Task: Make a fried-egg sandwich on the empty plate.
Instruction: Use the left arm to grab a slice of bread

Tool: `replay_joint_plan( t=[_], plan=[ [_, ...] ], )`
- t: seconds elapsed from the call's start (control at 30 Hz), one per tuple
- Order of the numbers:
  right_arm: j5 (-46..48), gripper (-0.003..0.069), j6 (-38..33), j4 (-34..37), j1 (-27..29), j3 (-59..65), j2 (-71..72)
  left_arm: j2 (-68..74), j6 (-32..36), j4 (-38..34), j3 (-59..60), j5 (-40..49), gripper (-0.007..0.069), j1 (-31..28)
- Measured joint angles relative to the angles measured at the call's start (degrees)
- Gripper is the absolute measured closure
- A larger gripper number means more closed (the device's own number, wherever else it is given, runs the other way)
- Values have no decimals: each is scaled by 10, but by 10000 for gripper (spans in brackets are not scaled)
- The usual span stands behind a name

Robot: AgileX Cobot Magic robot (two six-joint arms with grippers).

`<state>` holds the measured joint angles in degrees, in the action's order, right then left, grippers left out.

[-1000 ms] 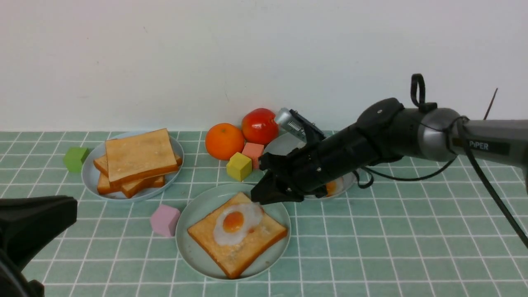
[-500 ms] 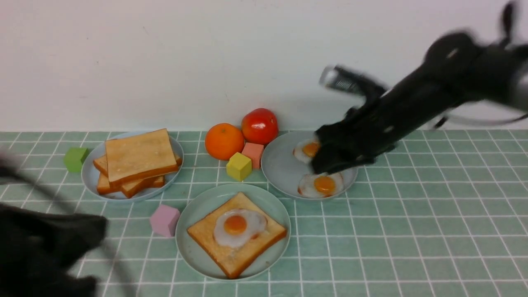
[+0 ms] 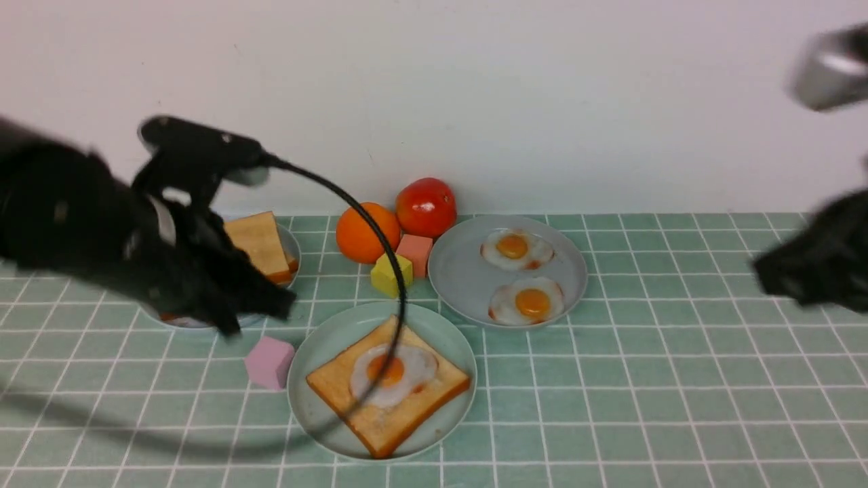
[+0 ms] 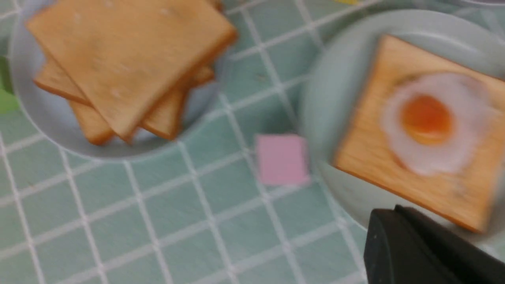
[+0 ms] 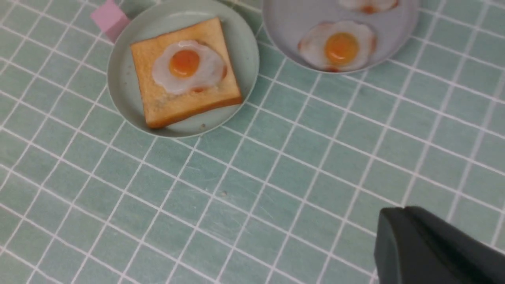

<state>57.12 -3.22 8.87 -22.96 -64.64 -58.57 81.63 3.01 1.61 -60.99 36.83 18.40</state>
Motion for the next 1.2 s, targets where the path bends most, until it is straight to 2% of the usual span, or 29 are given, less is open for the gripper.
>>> replay_joint_plan(
  t=[0.13, 0.2, 0.27, 0.3, 0.43, 0.47, 0.53, 0.57, 0.63, 0.7, 0.93, 1.1, 1.17, 1.2],
  plan=[
    [-1, 650, 2, -1, 0, 44, 65, 89, 141, -53, -60, -11, 638, -74],
    [-1, 650, 2, -1, 0, 53, 74, 119, 188, -55, -80, -13, 632, -87],
    [0, 648, 2, 0, 0, 68, 90, 169, 261, -56, -115, -13, 591, -100],
    [0, 648, 2, 0, 0, 69, 91, 172, 261, -56, -117, -13, 587, -100],
    [0, 646, 2, 4, 0, 89, 95, 239, 355, -60, -167, -19, 417, -103],
    [0, 646, 2, 6, 0, 89, 95, 239, 355, -60, -167, -19, 417, -103],
    [0, 645, 2, 13, 0, 91, 95, 265, 391, -65, -180, -42, 319, -103],
    [0, 645, 2, 13, 0, 91, 95, 269, 396, -65, -181, -43, 313, -103],
    [-1, 645, 3, 15, 0, 92, 95, 289, 432, -63, -182, -52, 253, -103],
    [-2, 645, 3, 20, 0, 92, 95, 301, 454, -61, -182, -54, 236, -103],
    [-4, 637, 3, 43, 0, 92, 95, 320, 470, -60, -183, -90, 243, -103],
    [-4, 637, 4, 55, 0, 92, 95, 323, 464, -60, -184, -103, 319, -103],
    [-4, 634, 4, 58, 0, 92, 95, 323, 464, -58, -185, -106, 390, -103],
    [-4, 634, 4, 58, 0, 92, 95, 323, 464, -58, -185, -107, 390, -103]
  ],
)
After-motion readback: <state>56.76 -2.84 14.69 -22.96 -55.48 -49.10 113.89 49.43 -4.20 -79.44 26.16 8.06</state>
